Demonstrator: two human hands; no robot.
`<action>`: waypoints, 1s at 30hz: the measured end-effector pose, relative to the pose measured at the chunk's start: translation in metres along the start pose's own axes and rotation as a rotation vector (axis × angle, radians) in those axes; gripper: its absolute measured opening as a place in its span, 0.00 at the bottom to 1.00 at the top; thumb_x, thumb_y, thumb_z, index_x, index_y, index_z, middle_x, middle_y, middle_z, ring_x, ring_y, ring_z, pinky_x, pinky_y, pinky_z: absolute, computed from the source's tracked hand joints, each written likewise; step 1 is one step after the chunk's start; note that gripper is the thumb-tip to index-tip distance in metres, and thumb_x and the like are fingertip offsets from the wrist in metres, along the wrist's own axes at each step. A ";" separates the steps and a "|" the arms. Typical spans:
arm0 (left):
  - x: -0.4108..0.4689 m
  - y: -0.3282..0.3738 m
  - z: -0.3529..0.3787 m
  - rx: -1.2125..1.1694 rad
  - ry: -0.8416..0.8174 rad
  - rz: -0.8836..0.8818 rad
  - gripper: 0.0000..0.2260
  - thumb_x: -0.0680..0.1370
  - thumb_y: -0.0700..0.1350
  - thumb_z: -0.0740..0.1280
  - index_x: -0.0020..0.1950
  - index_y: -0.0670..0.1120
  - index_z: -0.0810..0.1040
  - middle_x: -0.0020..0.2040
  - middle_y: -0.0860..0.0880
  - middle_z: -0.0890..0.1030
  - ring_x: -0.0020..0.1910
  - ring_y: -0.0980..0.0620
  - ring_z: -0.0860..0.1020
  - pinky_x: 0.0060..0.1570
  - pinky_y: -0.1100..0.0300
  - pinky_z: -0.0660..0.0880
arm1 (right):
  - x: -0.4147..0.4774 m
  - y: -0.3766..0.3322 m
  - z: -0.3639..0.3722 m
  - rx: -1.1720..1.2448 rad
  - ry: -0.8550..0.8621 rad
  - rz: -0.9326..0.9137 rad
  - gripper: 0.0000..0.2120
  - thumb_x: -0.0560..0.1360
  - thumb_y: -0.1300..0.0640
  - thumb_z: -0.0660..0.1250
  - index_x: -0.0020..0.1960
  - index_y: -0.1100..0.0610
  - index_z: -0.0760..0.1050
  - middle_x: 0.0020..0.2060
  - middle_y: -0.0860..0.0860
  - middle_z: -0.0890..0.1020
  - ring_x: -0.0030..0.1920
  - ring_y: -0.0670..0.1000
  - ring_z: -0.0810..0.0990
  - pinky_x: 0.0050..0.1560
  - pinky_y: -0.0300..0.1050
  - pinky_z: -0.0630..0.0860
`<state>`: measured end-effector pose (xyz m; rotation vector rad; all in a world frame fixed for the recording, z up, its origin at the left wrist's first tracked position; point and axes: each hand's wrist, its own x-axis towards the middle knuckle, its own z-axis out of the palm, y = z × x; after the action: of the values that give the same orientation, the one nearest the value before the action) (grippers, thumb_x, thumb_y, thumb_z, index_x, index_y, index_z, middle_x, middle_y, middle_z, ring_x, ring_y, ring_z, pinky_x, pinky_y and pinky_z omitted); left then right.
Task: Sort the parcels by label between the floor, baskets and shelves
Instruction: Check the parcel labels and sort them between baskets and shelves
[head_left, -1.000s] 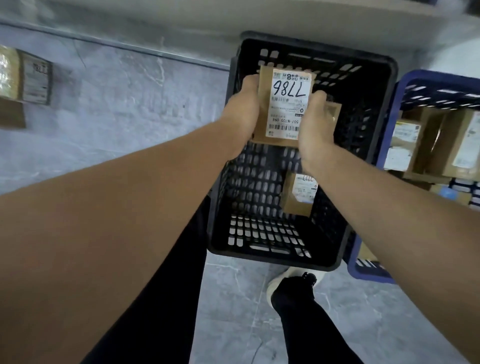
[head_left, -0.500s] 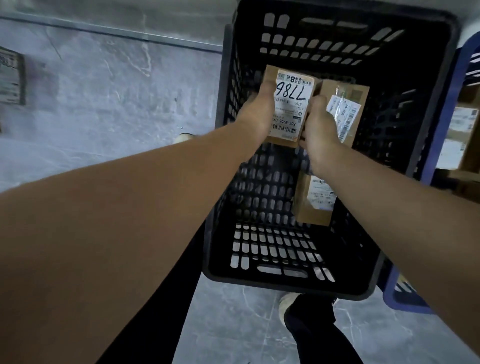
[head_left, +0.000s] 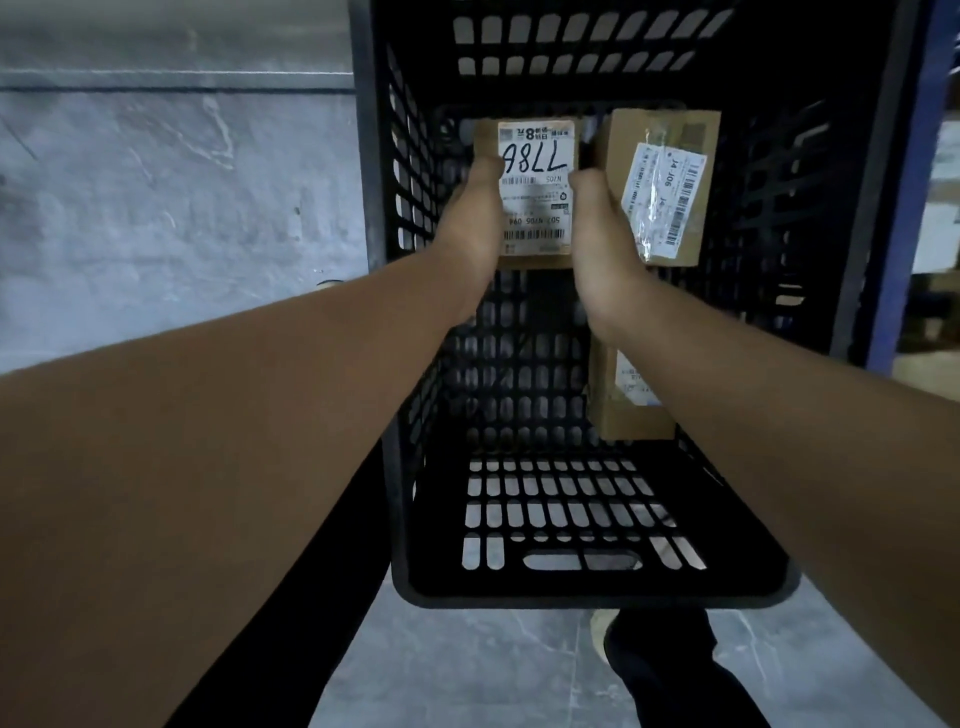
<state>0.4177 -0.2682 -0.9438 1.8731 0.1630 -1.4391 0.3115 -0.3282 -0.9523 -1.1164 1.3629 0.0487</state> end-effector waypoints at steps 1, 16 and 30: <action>0.000 0.000 0.000 0.007 0.002 0.004 0.25 0.85 0.59 0.47 0.64 0.52 0.81 0.52 0.52 0.86 0.46 0.57 0.82 0.41 0.60 0.69 | 0.000 0.000 -0.001 0.002 -0.009 0.001 0.23 0.89 0.45 0.50 0.70 0.52 0.79 0.58 0.48 0.87 0.56 0.45 0.84 0.49 0.42 0.73; -0.127 0.070 -0.006 -0.008 -0.122 0.134 0.18 0.85 0.56 0.54 0.46 0.48 0.78 0.28 0.55 0.82 0.26 0.59 0.80 0.24 0.68 0.74 | -0.088 -0.089 -0.012 0.148 0.018 0.026 0.31 0.82 0.38 0.53 0.65 0.62 0.80 0.58 0.63 0.87 0.59 0.64 0.87 0.56 0.54 0.85; -0.367 0.135 0.028 0.006 0.011 0.334 0.12 0.85 0.58 0.52 0.57 0.61 0.75 0.53 0.66 0.75 0.56 0.62 0.74 0.60 0.56 0.67 | -0.274 -0.190 -0.094 0.122 -0.101 -0.211 0.12 0.88 0.43 0.56 0.49 0.43 0.74 0.46 0.37 0.74 0.47 0.37 0.72 0.58 0.47 0.67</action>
<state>0.3345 -0.2591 -0.5608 1.8121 -0.1432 -1.2006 0.2791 -0.3356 -0.6072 -1.1341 1.1380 -0.1282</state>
